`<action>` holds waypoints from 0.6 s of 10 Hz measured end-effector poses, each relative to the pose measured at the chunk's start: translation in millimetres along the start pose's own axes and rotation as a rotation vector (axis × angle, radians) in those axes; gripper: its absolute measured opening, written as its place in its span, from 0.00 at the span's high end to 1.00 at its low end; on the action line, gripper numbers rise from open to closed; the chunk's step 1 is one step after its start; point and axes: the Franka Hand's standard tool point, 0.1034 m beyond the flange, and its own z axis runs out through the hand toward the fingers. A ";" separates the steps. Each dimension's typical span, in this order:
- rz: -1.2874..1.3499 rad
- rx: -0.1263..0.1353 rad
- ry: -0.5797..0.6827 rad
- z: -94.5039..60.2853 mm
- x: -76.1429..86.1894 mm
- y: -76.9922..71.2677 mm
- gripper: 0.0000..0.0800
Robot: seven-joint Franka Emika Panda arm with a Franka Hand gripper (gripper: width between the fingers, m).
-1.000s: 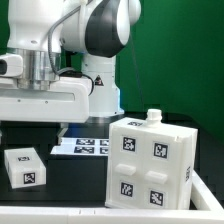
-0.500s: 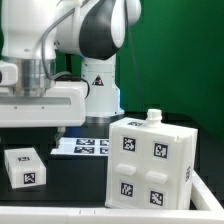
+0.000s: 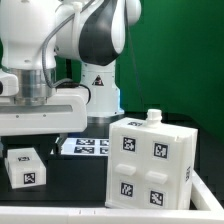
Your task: Assemble cabinet
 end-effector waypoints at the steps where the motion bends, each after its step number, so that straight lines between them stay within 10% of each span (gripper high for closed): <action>1: -0.018 -0.003 -0.002 3.0 -3.2 4.5 0.00; 6: -0.013 -0.010 -0.025 25.0 -12.1 3.6 0.00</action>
Offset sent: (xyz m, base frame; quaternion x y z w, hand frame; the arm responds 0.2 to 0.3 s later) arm 0.0008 0.0080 -0.0255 0.0283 0.0143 0.0065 0.9995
